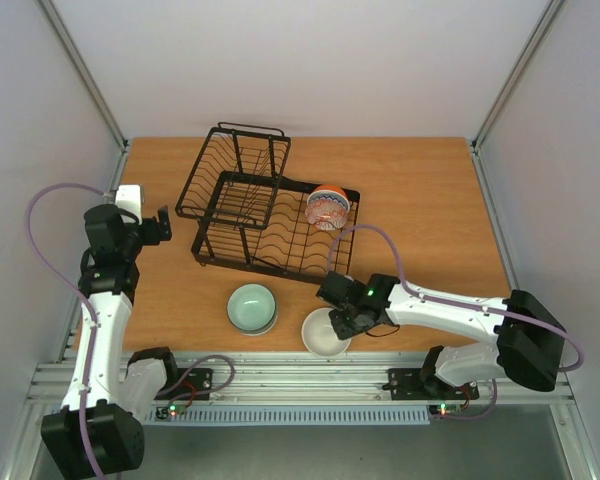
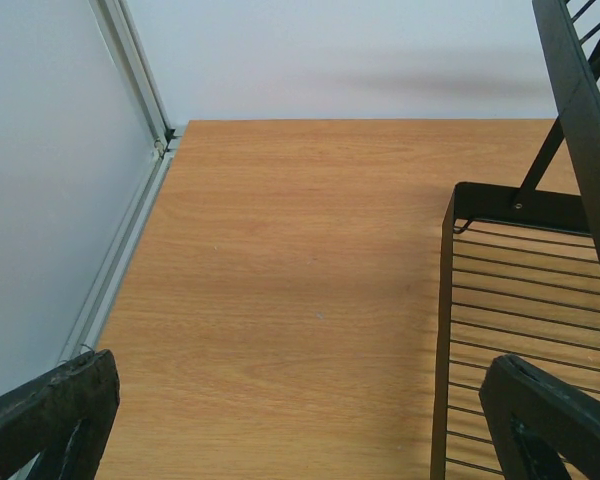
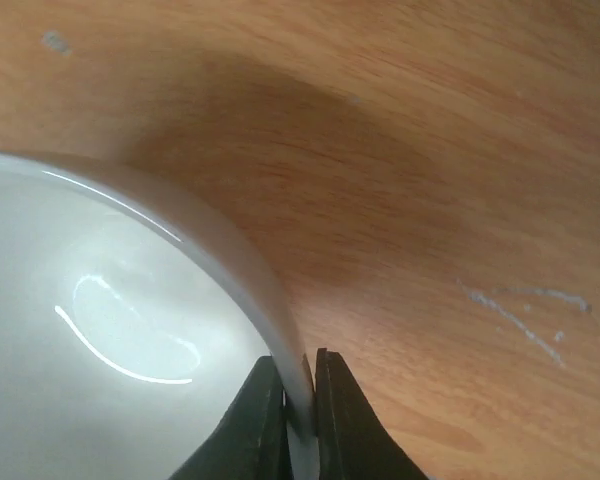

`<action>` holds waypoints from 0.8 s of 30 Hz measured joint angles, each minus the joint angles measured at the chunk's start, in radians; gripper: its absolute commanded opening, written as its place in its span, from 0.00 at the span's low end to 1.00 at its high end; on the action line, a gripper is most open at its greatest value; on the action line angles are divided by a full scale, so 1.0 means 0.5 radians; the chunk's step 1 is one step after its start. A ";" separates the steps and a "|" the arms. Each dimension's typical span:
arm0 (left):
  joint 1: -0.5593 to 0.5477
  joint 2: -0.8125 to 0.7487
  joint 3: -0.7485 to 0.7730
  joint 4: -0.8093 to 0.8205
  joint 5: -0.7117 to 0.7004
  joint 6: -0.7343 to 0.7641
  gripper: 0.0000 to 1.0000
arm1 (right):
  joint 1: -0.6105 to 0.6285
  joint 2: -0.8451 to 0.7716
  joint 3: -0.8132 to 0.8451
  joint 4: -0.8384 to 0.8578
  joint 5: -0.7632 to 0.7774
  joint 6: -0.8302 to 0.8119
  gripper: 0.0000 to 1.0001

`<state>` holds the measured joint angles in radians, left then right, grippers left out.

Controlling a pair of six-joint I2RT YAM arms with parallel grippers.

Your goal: Load the bowls into the dish rack

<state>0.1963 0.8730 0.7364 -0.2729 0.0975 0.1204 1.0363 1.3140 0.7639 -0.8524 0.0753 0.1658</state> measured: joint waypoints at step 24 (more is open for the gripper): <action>0.002 0.000 0.000 0.000 0.000 0.000 0.99 | 0.008 0.132 0.953 -0.467 1.543 -0.787 0.01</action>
<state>0.1970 0.8730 0.7364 -0.2729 0.0975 0.1204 1.0405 1.3800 1.2404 -1.0859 0.8471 -0.2279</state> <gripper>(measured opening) 0.992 0.072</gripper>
